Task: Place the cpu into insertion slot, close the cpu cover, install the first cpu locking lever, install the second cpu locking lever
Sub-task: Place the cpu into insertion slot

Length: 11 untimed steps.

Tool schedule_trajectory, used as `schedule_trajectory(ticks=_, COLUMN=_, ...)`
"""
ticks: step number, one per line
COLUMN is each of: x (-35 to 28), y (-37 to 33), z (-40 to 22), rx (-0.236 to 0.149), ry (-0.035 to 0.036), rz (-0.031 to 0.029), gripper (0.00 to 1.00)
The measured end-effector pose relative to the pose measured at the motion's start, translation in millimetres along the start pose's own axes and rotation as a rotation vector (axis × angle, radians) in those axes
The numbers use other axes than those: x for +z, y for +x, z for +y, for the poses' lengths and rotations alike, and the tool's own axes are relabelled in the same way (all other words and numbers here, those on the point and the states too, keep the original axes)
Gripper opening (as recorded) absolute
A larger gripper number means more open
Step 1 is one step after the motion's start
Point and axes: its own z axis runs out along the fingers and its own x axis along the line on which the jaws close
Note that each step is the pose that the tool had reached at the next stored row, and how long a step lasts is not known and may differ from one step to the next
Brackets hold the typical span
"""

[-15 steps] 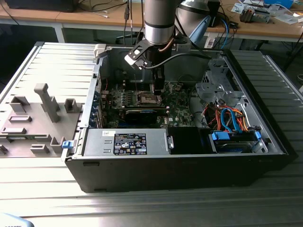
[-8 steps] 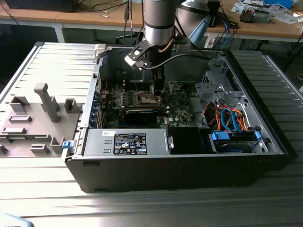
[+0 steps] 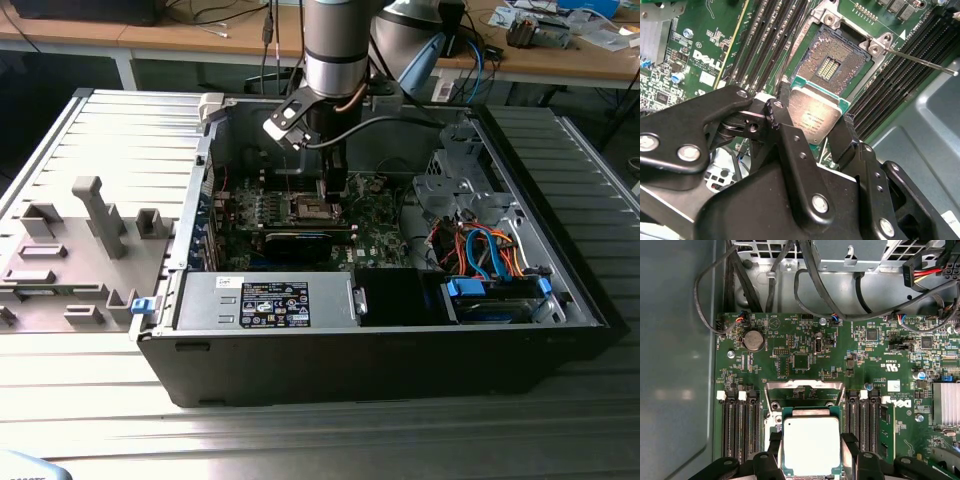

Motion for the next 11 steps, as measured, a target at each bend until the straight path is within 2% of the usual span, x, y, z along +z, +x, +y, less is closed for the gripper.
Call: schedule_trajectory(ticks=11, x=2.8, y=0.1, z=-0.2, rx=0.0, ry=0.0, rz=0.0001, gripper=0.55)
